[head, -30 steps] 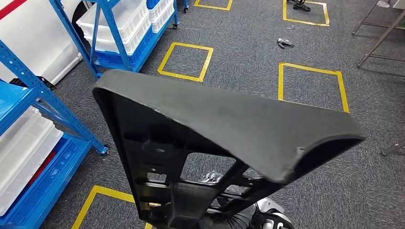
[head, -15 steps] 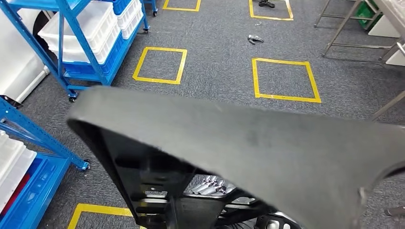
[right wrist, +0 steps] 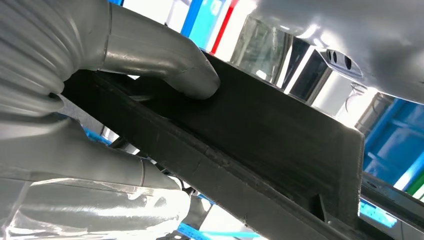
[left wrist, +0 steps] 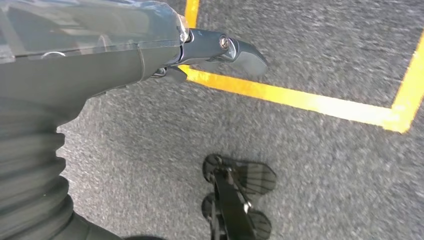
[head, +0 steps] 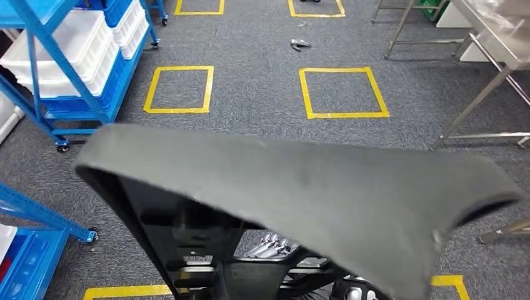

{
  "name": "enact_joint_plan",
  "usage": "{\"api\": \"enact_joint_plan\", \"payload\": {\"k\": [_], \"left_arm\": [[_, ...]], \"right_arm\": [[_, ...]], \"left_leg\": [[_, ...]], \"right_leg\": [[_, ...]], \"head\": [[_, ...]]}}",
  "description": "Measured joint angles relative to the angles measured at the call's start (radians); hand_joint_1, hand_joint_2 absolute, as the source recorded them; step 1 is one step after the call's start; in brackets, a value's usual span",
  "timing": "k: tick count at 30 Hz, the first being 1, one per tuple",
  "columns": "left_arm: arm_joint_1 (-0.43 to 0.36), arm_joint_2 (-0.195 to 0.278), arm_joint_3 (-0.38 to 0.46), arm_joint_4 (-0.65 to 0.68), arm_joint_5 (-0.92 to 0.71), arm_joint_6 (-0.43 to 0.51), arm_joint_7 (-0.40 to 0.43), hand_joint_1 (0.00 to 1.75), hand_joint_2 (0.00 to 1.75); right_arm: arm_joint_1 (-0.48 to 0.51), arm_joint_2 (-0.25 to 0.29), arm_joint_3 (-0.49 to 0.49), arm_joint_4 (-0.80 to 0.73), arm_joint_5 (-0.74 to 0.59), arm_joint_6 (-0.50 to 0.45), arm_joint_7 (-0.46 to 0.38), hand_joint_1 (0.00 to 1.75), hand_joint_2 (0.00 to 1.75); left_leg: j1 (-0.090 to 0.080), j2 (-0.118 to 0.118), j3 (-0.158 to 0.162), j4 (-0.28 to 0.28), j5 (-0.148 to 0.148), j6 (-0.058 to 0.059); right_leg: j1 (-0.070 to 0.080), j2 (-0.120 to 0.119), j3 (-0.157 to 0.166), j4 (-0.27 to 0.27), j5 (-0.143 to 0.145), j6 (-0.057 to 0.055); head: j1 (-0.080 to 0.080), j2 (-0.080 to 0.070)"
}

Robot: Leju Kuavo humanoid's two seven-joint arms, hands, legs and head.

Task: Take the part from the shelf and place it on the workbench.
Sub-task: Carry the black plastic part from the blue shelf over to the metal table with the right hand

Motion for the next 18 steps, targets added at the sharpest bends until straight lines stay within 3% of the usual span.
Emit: {"api": "enact_joint_plan", "payload": {"k": [2, 4, 6, 7, 8, 11, 13, 15, 16, 18], "left_arm": [[-0.004, 0.002, 0.008, -0.001, 0.001, -0.004, -0.004, 0.0, 1.75], [-0.003, 0.005, 0.016, -0.002, 0.001, -0.006, -0.007, 0.0, 1.75], [0.002, 0.008, 0.021, -0.002, 0.001, -0.005, -0.009, 0.0, 1.75], [0.004, 0.009, 0.023, -0.002, 0.001, -0.005, -0.01, 0.0, 1.75], [0.004, 0.009, 0.025, -0.002, 0.001, -0.005, -0.011, 0.0, 1.75], [0.003, 0.011, 0.03, -0.002, -0.002, -0.006, -0.012, 0.0, 1.75], [0.003, 0.012, 0.034, -0.002, -0.007, -0.006, -0.011, 0.0, 1.75], [0.002, 0.013, 0.036, -0.002, -0.013, -0.006, -0.01, 0.0, 1.75], [0.001, 0.015, 0.036, -0.002, -0.016, -0.006, -0.01, 0.0, 1.75], [0.001, 0.02, 0.037, -0.003, -0.023, -0.008, -0.014, 0.0, 1.75]], "right_arm": [[-0.005, 0.007, 0.005, 0.006, -0.005, 0.007, 0.0, 1.66, 1.75], [-0.013, 0.015, 0.011, 0.013, -0.008, 0.011, 0.0, 1.66, 1.75], [-0.016, 0.02, 0.017, 0.02, -0.009, 0.014, 0.0, 1.66, 1.75], [-0.016, 0.022, 0.019, 0.023, -0.01, 0.015, 0.0, 1.66, 1.75], [-0.016, 0.024, 0.02, 0.027, -0.01, 0.015, 0.0, 1.66, 1.75], [-0.016, 0.031, 0.024, 0.031, -0.01, 0.012, 0.0, 1.66, 1.75], [-0.015, 0.034, 0.027, 0.032, -0.011, 0.006, 0.0, 1.66, 1.75], [-0.012, 0.036, 0.028, 0.033, -0.012, -0.003, 0.0, 1.66, 1.75], [-0.01, 0.036, 0.028, 0.034, -0.012, -0.011, 0.0, 1.66, 1.75], [-0.009, 0.036, 0.029, 0.036, -0.008, -0.031, 0.0, 1.66, 1.75]], "left_leg": [[0.002, -0.027, -0.008, 0.029, -0.024, -0.01], [0.007, -0.07, -0.054, 0.135, -0.082, -0.018], [0.011, -0.085, -0.113, 0.256, -0.127, -0.025], [0.013, -0.086, -0.125, 0.276, -0.122, -0.027], [0.016, -0.087, -0.12, 0.257, -0.098, -0.029], [0.026, -0.118, -0.042, 0.076, -0.005, -0.033], [0.028, -0.138, -0.016, 0.02, 0.005, -0.027], [0.024, -0.128, -0.016, 0.018, 0.005, -0.015], [0.023, -0.12, -0.016, 0.016, 0.008, -0.009], [0.025, -0.104, -0.017, 0.012, 0.011, 0.003]], "right_leg": [[-0.008, 0.018, 0.006, -0.013, 0.008, -0.009], [-0.012, 0.036, 0.01, -0.018, 0.012, -0.014], [-0.013, 0.058, 0.009, -0.016, 0.012, -0.015], [-0.014, 0.07, 0.01, -0.015, 0.012, -0.015], [-0.015, 0.082, 0.01, -0.013, 0.011, -0.014], [-0.02, 0.115, 0.007, 0.003, 0.003, -0.001], [-0.02, 0.133, -0.002, 0.013, 0.0, 0.011], [-0.021, 0.147, -0.008, 0.014, 0.004, 0.021], [-0.022, 0.144, -0.011, 0.019, 0.0, 0.025], [-0.021, 0.11, -0.038, 0.076, -0.037, 0.034]], "head": [[0.0, 0.0], [0.0, 0.0], [0.0, 0.0], [0.0, 0.0], [0.0, 0.0], [0.0, 0.0], [0.002, 0.0], [0.003, 0.0], [0.003, 0.0], [0.008, 0.0]]}}
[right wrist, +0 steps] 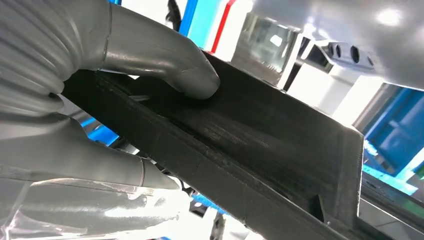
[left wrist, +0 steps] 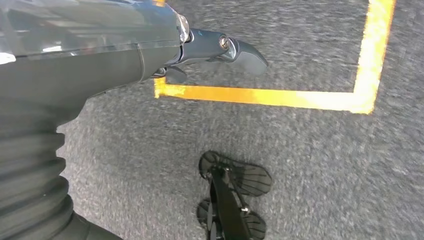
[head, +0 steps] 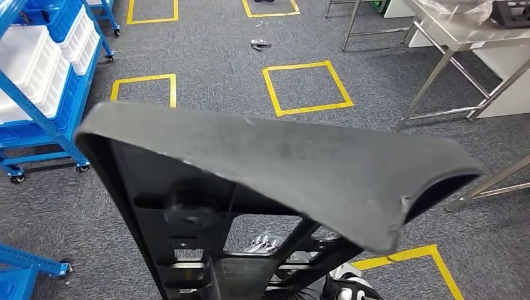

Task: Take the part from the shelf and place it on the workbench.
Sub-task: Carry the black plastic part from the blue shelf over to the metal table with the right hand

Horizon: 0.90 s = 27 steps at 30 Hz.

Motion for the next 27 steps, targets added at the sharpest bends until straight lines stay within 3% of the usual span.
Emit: {"api": "enact_joint_plan", "payload": {"k": [2, 4, 5, 6, 8, 9, 11, 13, 15, 17, 18, 19, 20, 22, 24, 26, 27], "left_arm": [[0.003, 0.01, 0.004, -0.001, -0.006, -0.003, -0.007, 0.0, 1.75], [0.006, 0.023, 0.009, -0.002, -0.008, -0.005, -0.013, 0.0, 1.75], [0.006, 0.029, 0.011, -0.002, -0.008, -0.006, -0.014, 0.0, 1.75], [0.005, 0.033, 0.013, -0.003, -0.008, -0.007, -0.015, 0.0, 1.75], [0.002, 0.039, 0.016, -0.003, -0.01, -0.009, -0.016, 0.0, 1.75], [0.002, 0.041, 0.018, -0.003, -0.013, -0.011, -0.016, 0.0, 1.75], [0.002, 0.043, 0.022, -0.003, -0.018, -0.014, -0.016, 0.0, 1.75], [-0.001, 0.043, 0.024, -0.003, -0.024, -0.018, -0.016, 0.0, 1.75], [-0.006, 0.044, 0.026, -0.003, -0.025, -0.024, -0.016, 0.0, 1.75], [-0.004, 0.044, 0.032, -0.003, -0.02, -0.028, -0.016, 0.0, 1.75], [-0.003, 0.044, 0.036, -0.003, -0.017, -0.03, -0.016, 0.0, 1.75], [-0.001, 0.043, 0.04, -0.003, -0.014, -0.031, -0.016, 0.0, 1.75], [-0.001, 0.042, 0.042, -0.003, -0.013, -0.032, -0.016, 0.0, 1.75], [-0.001, 0.04, 0.047, -0.003, -0.01, -0.035, -0.019, 0.0, 1.75], [-0.003, 0.038, 0.054, -0.003, -0.008, -0.035, -0.022, 0.0, 1.75], [-0.006, 0.033, 0.062, -0.003, -0.008, -0.03, -0.023, 0.0, 1.75], [-0.008, 0.031, 0.065, -0.003, -0.008, -0.028, -0.023, 0.0, 1.75]], "right_arm": [[0.001, 0.0, 0.004, 0.001, 0.004, -0.028, 0.0, 1.66, 1.75], [0.005, 0.001, 0.007, 0.004, 0.005, -0.048, 0.0, 1.66, 1.75], [0.007, 0.001, 0.008, 0.005, 0.005, -0.052, 0.0, 1.66, 1.75], [0.008, 0.001, 0.008, 0.006, 0.006, -0.057, 0.0, 1.66, 1.75], [0.008, 0.001, 0.01, 0.007, 0.013, -0.074, 0.0, 1.66, 1.75], [0.007, 0.0, 0.012, 0.007, 0.018, -0.086, 0.0, 1.66, 1.75], [0.006, 0.0, 0.016, 0.007, 0.027, -0.109, 0.0, 1.66, 1.75], [0.007, -0.002, 0.022, 0.007, 0.031, -0.121, 0.0, 1.66, 1.75], [0.0, -0.003, 0.03, 0.008, 0.034, -0.12, 0.0, 1.66, 1.75], [-0.016, -0.004, 0.043, 0.013, 0.034, -0.107, 0.0, 1.66, 1.75], [-0.022, -0.004, 0.049, 0.017, 0.034, -0.101, 0.0, 1.66, 1.75], [-0.025, -0.004, 0.053, 0.02, 0.033, -0.096, 0.0, 1.66, 1.75], [-0.028, -0.004, 0.057, 0.023, 0.032, -0.092, 0.0, 1.66, 1.75], [-0.038, -0.004, 0.063, 0.027, 0.027, -0.078, 0.0, 1.66, 1.75], [-0.055, -0.004, 0.07, 0.028, 0.02, -0.06, 0.0, 1.66, 1.75], [-0.072, -0.005, 0.076, 0.029, 0.007, -0.043, 0.0, 1.66, 1.75], [-0.079, -0.005, 0.079, 0.03, -0.001, -0.035, 0.0, 1.66, 1.75]], "left_leg": [[-0.001, 0.018, -0.002, -0.001, 0.001, 0.006], [-0.004, 0.039, -0.002, -0.001, -0.001, 0.009], [-0.006, 0.048, -0.001, -0.001, -0.002, 0.009], [-0.008, 0.057, 0.001, -0.001, -0.003, 0.01], [-0.012, 0.073, 0.006, -0.001, -0.007, 0.007], [-0.014, 0.08, 0.008, -0.001, -0.009, 0.004], [-0.017, 0.1, 0.01, -0.003, -0.011, -0.005], [-0.018, 0.113, 0.015, -0.002, -0.016, -0.014], [-0.015, 0.081, -0.001, 0.04, -0.047, -0.022], [-0.012, 0.035, -0.056, 0.156, -0.106, -0.028], [-0.011, 0.024, -0.088, 0.22, -0.13, -0.03], [-0.011, 0.019, -0.111, 0.262, -0.139, -0.032], [-0.01, 0.017, -0.118, 0.267, -0.126, -0.034], [-0.006, 0.009, -0.081, 0.175, -0.056, -0.036], [-0.002, -0.021, -0.03, 0.059, -0.009, -0.035], [-0.002, -0.037, -0.013, 0.019, -0.007, -0.026], [-0.003, -0.031, -0.012, 0.014, -0.006, -0.019]], "right_leg": [[0.0, -0.042, -0.059, 0.126, -0.064, 0.006], [-0.001, -0.055, -0.102, 0.212, -0.088, 0.007], [0.0, -0.058, -0.098, 0.205, -0.072, 0.004], [0.001, -0.062, -0.077, 0.163, -0.041, -0.001], [0.011, -0.095, -0.01, 0.034, 0.018, -0.016], [0.018, -0.115, 0.016, -0.017, 0.032, -0.024], [0.03, -0.133, 0.032, -0.062, 0.031, -0.035], [0.026, -0.111, 0.033, -0.074, 0.037, -0.04], [0.018, -0.09, 0.04, -0.088, 0.046, -0.046], [0.014, -0.068, 0.042, -0.091, 0.049, -0.05], [0.014, -0.056, 0.042, -0.09, 0.049, -0.05], [0.014, -0.044, 0.042, -0.089, 0.049, -0.051], [0.014, -0.032, 0.042, -0.087, 0.048, -0.05], [0.012, -0.008, 0.042, -0.078, 0.045, -0.046], [0.012, 0.012, 0.036, -0.064, 0.038, -0.037], [0.011, 0.029, 0.027, -0.056, 0.037, -0.027], [0.011, 0.036, 0.024, -0.055, 0.038, -0.021]], "head": [[0.005, 0.0], [0.006, 0.0], [0.006, 0.0], [0.006, 0.0], [0.006, 0.0], [0.006, 0.0], [0.006, 0.0], [0.006, 0.0], [0.006, 0.0], [0.005, 0.0], [0.005, 0.0], [0.005, 0.0], [0.005, 0.0], [0.005, 0.0], [0.006, 0.0], [0.007, 0.0], [0.007, 0.0]]}}
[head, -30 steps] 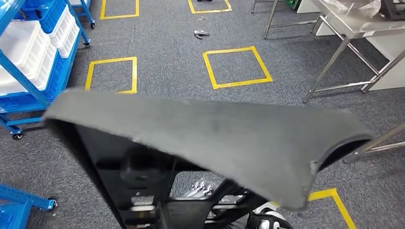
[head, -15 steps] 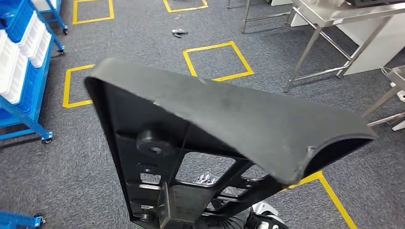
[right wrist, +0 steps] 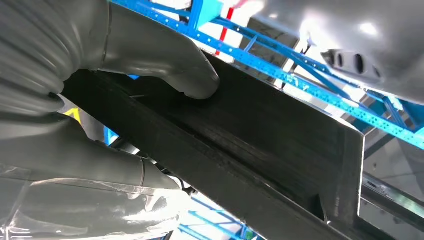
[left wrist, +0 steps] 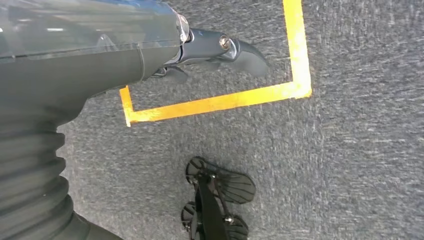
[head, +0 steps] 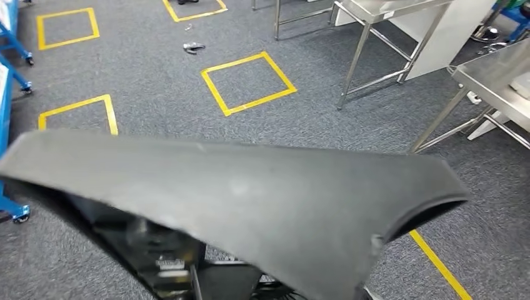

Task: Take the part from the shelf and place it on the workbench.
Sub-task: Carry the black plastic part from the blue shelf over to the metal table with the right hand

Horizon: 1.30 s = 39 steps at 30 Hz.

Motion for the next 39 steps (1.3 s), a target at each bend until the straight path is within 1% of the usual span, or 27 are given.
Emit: {"api": "enact_joint_plan", "payload": {"k": [1, 3, 5, 6, 7, 8, 9, 10, 12, 14, 16, 18, 19, 21, 22, 23, 24, 26, 27, 29, 31, 32, 34, 36, 37, 38, 39], "left_arm": [[-0.003, -0.004, 0.003, 0.0, -0.001, 0.0, -0.001, 0.0, 1.75], [-0.008, -0.011, 0.007, 0.0, -0.002, -0.003, -0.004, 0.0, 1.75], [-0.008, -0.015, 0.011, 0.0, -0.003, -0.005, -0.004, 0.0, 1.75], [-0.006, -0.016, 0.013, 0.0, -0.004, -0.005, -0.002, 0.0, 1.75], [-0.005, -0.018, 0.014, 0.0, -0.006, -0.005, 0.0, 0.0, 1.75], [-0.004, -0.019, 0.015, 0.0, -0.008, -0.005, 0.002, 0.0, 1.75], [-0.005, -0.021, 0.017, 0.0, -0.009, -0.005, 0.003, 0.0, 1.75], [-0.005, -0.023, 0.017, 0.0, -0.011, -0.006, 0.003, 0.0, 1.75], [-0.006, -0.029, 0.018, 0.0, -0.012, -0.007, 0.004, 0.0, 1.75], [-0.006, -0.036, 0.019, 0.0, -0.012, -0.007, 0.005, 0.0, 1.75], [-0.007, -0.04, 0.022, 0.0, -0.012, -0.006, 0.007, 0.0, 1.75], [-0.011, -0.044, 0.023, 0.0, -0.012, -0.005, 0.007, 0.0, 1.75], [-0.013, -0.045, 0.024, 0.0, -0.013, -0.005, 0.007, 0.0, 1.75], [-0.01, -0.046, 0.026, 0.0, -0.014, -0.004, 0.008, 0.0, 1.75], [-0.007, -0.046, 0.028, 0.0, -0.014, -0.004, 0.009, 0.0, 1.75], [-0.005, -0.046, 0.029, 0.0, -0.014, -0.004, 0.01, 0.0, 1.75], [-0.004, -0.047, 0.031, 0.0, -0.014, -0.004, 0.011, 0.0, 1.75], [-0.004, -0.047, 0.032, 0.0, -0.014, -0.003, 0.011, 0.0, 1.75], [-0.004, -0.047, 0.033, 0.0, -0.015, -0.003, 0.011, 0.0, 1.75], [-0.005, -0.048, 0.035, 0.0, -0.014, -0.001, 0.012, 0.0, 1.75], [-0.006, -0.049, 0.035, 0.0, -0.014, 0.0, 0.013, 0.0, 1.75], [-0.007, -0.05, 0.036, 0.0, -0.014, 0.001, 0.013, 0.0, 1.75], [-0.009, -0.052, 0.037, 0.0, -0.014, 0.005, 0.014, 0.0, 1.75], [-0.007, -0.052, 0.041, 0.0, -0.012, 0.012, 0.018, 0.0, 1.75], [-0.005, -0.053, 0.044, 0.0, -0.011, 0.015, 0.021, 0.0, 1.75], [-0.004, -0.053, 0.047, 0.0, -0.01, 0.017, 0.023, 0.0, 1.75], [-0.004, -0.053, 0.05, 0.0, -0.006, 0.018, 0.025, 0.0, 1.75]], "right_arm": [[-0.007, 0.0, 0.002, 0.001, -0.006, 0.006, 0.0, 1.66, 1.75], [-0.02, 0.0, 0.004, 0.005, -0.011, 0.011, 0.0, 1.66, 1.75], [-0.031, 0.001, 0.007, 0.008, -0.01, 0.015, 0.0, 1.66, 1.75], [-0.034, 0.002, 0.009, 0.011, -0.009, 0.019, 0.0, 1.66, 1.75], [-0.035, 0.002, 0.011, 0.014, -0.008, 0.022, 0.0, 1.66, 1.75], [-0.034, 0.003, 0.012, 0.017, -0.007, 0.026, 0.0, 1.66, 1.75], [-0.035, 0.003, 0.014, 0.019, -0.006, 0.029, 0.0, 1.66, 1.75], [-0.035, 0.004, 0.015, 0.02, -0.006, 0.032, 0.0, 1.66, 1.75], [-0.039, 0.007, 0.015, 0.02, -0.008, 0.042, 0.0, 1.66, 1.75], [-0.044, 0.01, 0.017, 0.02, -0.012, 0.053, 0.0, 1.66, 1.75], [-0.046, 0.011, 0.017, 0.02, -0.014, 0.06, 0.0, 1.66, 1.75], [-0.048, 0.013, 0.017, 0.02, -0.015, 0.063, 0.0, 1.66, 1.75], [-0.05, 0.015, 0.017, 0.021, -0.016, 0.063, 0.0, 1.66, 1.75], [-0.055, 0.02, 0.017, 0.023, -0.017, 0.063, 0.0, 1.66, 1.75], [-0.055, 0.022, 0.017, 0.025, -0.016, 0.063, 0.0, 1.66, 1.75], [-0.054, 0.022, 0.017, 0.028, -0.016, 0.063, 0.0, 1.66, 1.75], [-0.054, 0.022, 0.017, 0.031, -0.016, 0.063, 0.0, 1.66, 1.75], [-0.054, 0.022, 0.017, 0.033, -0.017, 0.063, 0.0, 1.66, 1.75], [-0.054, 0.022, 0.017, 0.034, -0.019, 0.063, 0.0, 1.66, 1.75], [-0.055, 0.022, 0.017, 0.035, -0.022, 0.062, 0.0, 1.66, 1.75], [-0.056, 0.022, 0.017, 0.035, -0.025, 0.059, 0.0, 1.66, 1.75], [-0.055, 0.022, 0.017, 0.035, -0.026, 0.057, 0.0, 1.66, 1.75], [-0.057, 0.022, 0.017, 0.035, -0.028, 0.055, 0.0, 1.66, 1.75], [-0.062, 0.023, 0.018, 0.035, -0.03, 0.054, 0.0, 1.66, 1.75], [-0.063, 0.023, 0.018, 0.037, -0.031, 0.054, 0.0, 1.66, 1.75], [-0.063, 0.023, 0.018, 0.039, -0.031, 0.054, 0.0, 1.66, 1.75], [-0.064, 0.024, 0.019, 0.042, -0.032, 0.054, 0.0, 1.66, 1.75]], "left_leg": [[0.0, 0.008, -0.001, -0.001, 0.003, 0.007], [0.002, 0.023, 0.001, -0.007, 0.007, 0.021], [0.001, 0.04, 0.001, -0.01, 0.007, 0.028], [0.0, 0.05, 0.001, -0.01, 0.007, 0.03], [-0.002, 0.06, 0.001, -0.009, 0.006, 0.031], [-0.003, 0.069, 0.002, -0.009, 0.005, 0.032], [-0.004, 0.078, 0.004, -0.009, 0.003, 0.032], [-0.006, 0.086, 0.007, -0.009, 0.001, 0.032], [-0.011, 0.102, 0.013, -0.01, -0.003, 0.03], [-0.013, 0.118, 0.017, -0.013, -0.006, 0.023], [-0.014, 0.136, 0.023, -0.019, -0.007, 0.013], [-0.013, 0.122, 0.025, -0.007, -0.02, 0.003], [-0.012, 0.102, 0.013, 0.024, -0.04, -0.002], [-0.008, 0.059, -0.043, 0.141, -0.1, -0.008], [-0.007, 0.052, -0.074, 0.201, -0.123, -0.011], [-0.005, 0.049, -0.095, 0.239, -0.129, -0.015], [-0.003, 0.048, -0.101, 0.242, -0.115, -0.018], [0.005, 0.038, -0.061, 0.141, -0.043, -0.023], [0.008, 0.02, -0.033, 0.077, -0.016, -0.025], [0.012, -0.009, -0.001, 0.003, 0.004, -0.02], [0.008, -0.007, 0.002, -0.004, 0.001, -0.006], [0.008, 0.003, 0.002, -0.006, 0.003, 0.001], [0.009, 0.02, 0.005, -0.011, 0.006, 0.014], [0.008, 0.039, 0.007, -0.013, 0.005, 0.022], [0.007, 0.05, 0.007, -0.013, 0.004, 0.024], [0.007, 0.061, 0.007, -0.013, 0.002, 0.024], [0.007, 0.071, 0.008, -0.013, 0.001, 0.024]], "right_leg": [[-0.001, -0.001, -0.002, 0.0, 0.0, 0.005], [0.0, -0.032, -0.016, 0.029, -0.02, 0.016], [-0.001, -0.076, -0.063, 0.129, -0.075, 0.026], [-0.004, -0.085, -0.094, 0.19, -0.102, 0.029], [-0.006, -0.09, -0.119, 0.238, -0.116, 0.031], [-0.007, -0.092, -0.127, 0.253, -0.111, 0.03], [-0.007, -0.095, -0.119, 0.234, -0.089, 0.028], [-0.005, -0.102, -0.093, 0.181, -0.055, 0.022], [0.007, -0.139, -0.029, 0.053, -0.005, 0.004], [0.018, -0.161, -0.001, -0.007, 0.004, -0.009], [0.02, -0.143, -0.001, -0.015, 0.006, -0.015], [0.012, -0.124, 0.01, -0.034, 0.016, -0.02], [0.007, -0.115, 0.015, -0.044, 0.021, -0.023], [0.003, -0.096, 0.019, -0.05, 0.025, -0.026], [0.002, -0.085, 0.018, -0.049, 0.026, -0.028], [0.002, -0.073, 0.018, -0.048, 0.025, -0.027], [0.0, -0.061, 0.018, -0.045, 0.024, -0.026], [-0.004, -0.037, 0.017, -0.033, 0.017, -0.018], [-0.004, -0.026, 0.015, -0.025, 0.013, -0.012], [-0.006, -0.008, 0.004, -0.009, 0.006, -0.001], [-0.008, 0.008, -0.005, -0.004, 0.007, 0.01], [-0.01, 0.006, -0.007, -0.001, 0.006, 0.015], [-0.009, -0.031, -0.025, 0.039, -0.019, 0.026], [-0.011, -0.077, -0.078, 0.147, -0.075, 0.036], [-0.014, -0.086, -0.111, 0.208, -0.1, 0.04], [-0.017, -0.09, -0.135, 0.252, -0.111, 0.043], [-0.019, -0.093, -0.144, 0.264, -0.104, 0.044]], "head": [[0.0, 0.0], [0.004, 0.0], [0.008, 0.0], [0.009, 0.0], [0.009, 0.0], [0.01, 0.0], [0.01, 0.0], [0.01, 0.0], [0.009, 0.0], [0.01, 0.0], [0.01, 0.0], [0.01, 0.0], [0.01, 0.0], [0.009, 0.0], [0.009, 0.0], [0.009, 0.0], [0.009, 0.0], [0.009, 0.0], [0.009, 0.0], [0.01, 0.0], [0.01, 0.0], [0.011, 0.0], [0.014, 0.0], [0.019, 0.0], [0.02, 0.0], [0.019, 0.0], [0.02, 0.0]]}}
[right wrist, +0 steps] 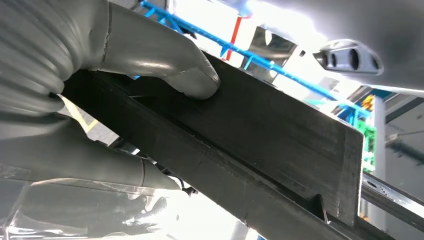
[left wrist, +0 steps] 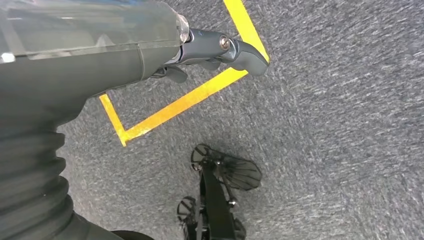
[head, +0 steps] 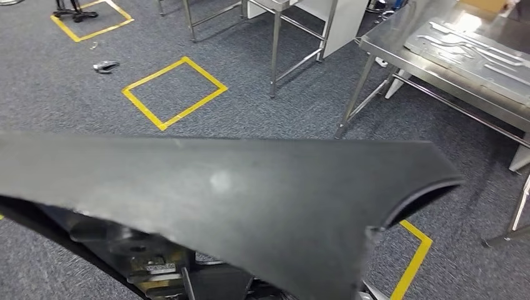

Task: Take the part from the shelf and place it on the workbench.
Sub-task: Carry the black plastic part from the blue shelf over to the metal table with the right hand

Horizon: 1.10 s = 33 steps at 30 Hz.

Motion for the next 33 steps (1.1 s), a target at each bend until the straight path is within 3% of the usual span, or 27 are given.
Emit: {"api": "enact_joint_plan", "payload": {"k": [2, 4, 6, 8, 9, 11, 13, 14, 15, 16, 17, 19, 21, 23, 24, 26, 28, 30, 31, 33], "left_arm": [[-0.001, 0.0, 0.009, 0.0, 0.013, 0.005, 0.005, 0.0, 1.75], [-0.002, 0.001, 0.024, 0.0, 0.031, 0.015, 0.015, 0.0, 1.75], [-0.004, 0.001, 0.042, 0.0, 0.045, 0.027, 0.026, 0.0, 1.75], [-0.008, 0.002, 0.059, 0.0, 0.063, 0.05, 0.042, 0.0, 1.75], [-0.012, 0.002, 0.069, 0.0, 0.075, 0.069, 0.053, 0.0, 1.75], [-0.017, 0.0, 0.094, 0.0, 0.1, 0.108, 0.072, 0.0, 1.75], [-0.017, -0.002, 0.118, 0.0, 0.117, 0.135, 0.081, 0.0, 1.75], [-0.016, -0.003, 0.129, 0.0, 0.124, 0.146, 0.083, 0.0, 1.75], [-0.015, -0.005, 0.139, 0.0, 0.132, 0.157, 0.086, 0.0, 1.75], [-0.016, -0.007, 0.15, 0.0, 0.142, 0.172, 0.087, 0.0, 1.75], [-0.016, -0.01, 0.161, 0.0, 0.153, 0.193, 0.089, 0.0, 1.75], [-0.019, -0.019, 0.186, 0.0, 0.171, 0.256, 0.09, 0.0, 1.75], [-0.023, -0.038, 0.208, 0.0, 0.172, 0.344, 0.094, 0.0, 1.75], [-0.031, -0.062, 0.22, 0.0, 0.16, 0.431, 0.103, 0.0, 1.75], [-0.035, -0.073, 0.222, 0.0, 0.152, 0.463, 0.107, 0.0, 1.75], [-0.042, -0.091, 0.224, 0.001, 0.14, 0.495, 0.11, 0.0, 1.75], [-0.043, -0.099, 0.224, 0.001, 0.134, 0.49, 0.107, 0.0, 1.75], [-0.043, -0.104, 0.224, 0.001, 0.129, 0.455, 0.092, 0.0, 1.75], [-0.042, -0.106, 0.224, 0.001, 0.125, 0.42, 0.077, 0.0, 1.75], [-0.035, -0.105, 0.215, 0.0, 0.105, 0.304, 0.033, 0.0, 1.75]], "right_arm": [[-0.007, 0.004, 0.002, 0.008, -0.001, 0.003, 0.0, 1.66, 1.75], [-0.026, 0.014, 0.009, 0.018, -0.006, 0.007, 0.0, 1.66, 1.75], [-0.05, 0.031, 0.019, 0.031, -0.013, 0.013, 0.0, 1.66, 1.75], [-0.067, 0.048, 0.026, 0.046, -0.027, 0.037, 0.0, 1.66, 1.75], [-0.077, 0.06, 0.029, 0.055, -0.036, 0.057, 0.0, 1.66, 1.75], [-0.109, 0.095, 0.041, 0.08, -0.051, 0.095, 0.0, 1.66, 1.75], [-0.134, 0.133, 0.053, 0.108, -0.06, 0.118, 0.0, 1.66, 1.75], [-0.14, 0.147, 0.058, 0.121, -0.063, 0.127, 0.0, 1.66, 1.75], [-0.146, 0.159, 0.063, 0.134, -0.067, 0.138, 0.0, 1.66, 1.75], [-0.153, 0.17, 0.069, 0.145, -0.072, 0.151, 0.001, 1.66, 1.75], [-0.161, 0.182, 0.075, 0.155, -0.078, 0.167, 0.001, 1.66, 1.75], [-0.184, 0.209, 0.091, 0.171, -0.092, 0.2, 0.002, 1.66, 1.75], [-0.213, 0.238, 0.111, 0.19, -0.11, 0.216, 0.005, 1.66, 1.75], [-0.239, 0.259, 0.128, 0.208, -0.131, 0.219, 0.006, 1.66, 1.75], [-0.25, 0.266, 0.135, 0.217, -0.141, 0.218, 0.006, 1.66, 1.75], [-0.272, 0.276, 0.15, 0.232, -0.153, 0.205, 0.004, 1.66, 1.75], [-0.283, 0.279, 0.168, 0.242, -0.157, 0.172, 0.005, 1.66, 1.75], [-0.279, 0.271, 0.181, 0.242, -0.157, 0.137, 0.013, 1.66, 1.75], [-0.275, 0.26, 0.182, 0.238, -0.157, 0.125, 0.02, 1.66, 1.75], [-0.263, 0.228, 0.176, 0.229, -0.144, 0.102, 0.03, 1.66, 1.75]], "left_leg": [[0.0, 0.018, 0.006, 0.0, -0.005, -0.004], [-0.003, 0.034, 0.014, 0.0, -0.011, -0.012], [-0.006, 0.053, 0.019, -0.002, -0.015, -0.022], [-0.008, 0.07, 0.025, -0.007, -0.018, -0.034], [-0.007, 0.063, 0.026, -0.003, -0.024, -0.039], [-0.004, 0.022, 0.0, 0.059, -0.064, -0.045], [-0.003, -0.015, -0.064, 0.186, -0.121, -0.047], [-0.003, -0.021, -0.095, 0.241, -0.136, -0.048], [-0.003, -0.024, -0.114, 0.266, -0.132, -0.048], [-0.003, -0.025, -0.116, 0.255, -0.108, -0.047], [-0.003, -0.029, -0.101, 0.208, -0.07, -0.046], [0.0, -0.059, -0.054, 0.082, -0.006, -0.042], [-0.001, -0.086, -0.03, 0.022, 0.008, -0.035], [-0.003, -0.08, -0.028, 0.018, 0.009, -0.023], [-0.002, -0.072, -0.026, 0.014, 0.011, -0.017], [0.001, -0.055, -0.023, 0.007, 0.015, -0.005], [0.0, -0.035, -0.022, 0.006, 0.015, 0.002], [-0.001, -0.013, -0.022, 0.006, 0.013, 0.004], [-0.002, -0.003, -0.021, 0.006, 0.012, 0.004], [-0.004, 0.016, -0.016, 0.006, 0.008, 0.002]], "right_leg": [[0.0, -0.014, 0.038, -0.081, 0.06, -0.004], [0.009, -0.055, 0.101, -0.208, 0.111, -0.015], [0.021, -0.075, 0.125, -0.264, 0.12, -0.026], [0.021, -0.054, 0.125, -0.272, 0.123, -0.036], [0.018, -0.044, 0.128, -0.278, 0.126, -0.042], [0.012, -0.023, 0.134, -0.289, 0.132, -0.054], [0.014, -0.002, 0.135, -0.289, 0.132, -0.061], [0.016, 0.009, 0.135, -0.287, 0.131, -0.063], [0.017, 0.021, 0.135, -0.286, 0.13, -0.064], [0.018, 0.033, 0.136, -0.283, 0.128, -0.064], [0.019, 0.045, 0.136, -0.279, 0.126, -0.063], [0.019, 0.067, 0.132, -0.267, 0.12, -0.057], [0.018, 0.086, 0.123, -0.258, 0.118, -0.048], [0.016, 0.099, 0.118, -0.259, 0.121, -0.036], [0.017, 0.09, 0.117, -0.256, 0.119, -0.03], [0.019, 0.048, 0.097, -0.211, 0.09, -0.018], [0.014, 0.011, 0.042, -0.101, 0.036, -0.008], [0.009, 0.003, -0.004, -0.016, 0.014, -0.003], [0.008, 0.001, -0.005, -0.018, 0.026, -0.003], [0.012, -0.021, 0.052, -0.126, 0.087, -0.013]], "head": [[0.0, 0.0], [0.0, 0.0], [0.0, 0.0], [0.0, 0.0], [0.0, 0.0], [-0.001, 0.0], [-0.002, 0.0], [-0.002, 0.0], [-0.002, 0.0], [-0.002, 0.0], [-0.002, 0.0], [-0.001, 0.0], [-0.001, 0.0], [-0.001, 0.0], [0.0, 0.0], [0.007, 0.0], [0.014, 0.0], [0.014, 0.0], [0.014, 0.0], [0.014, 0.0]]}}
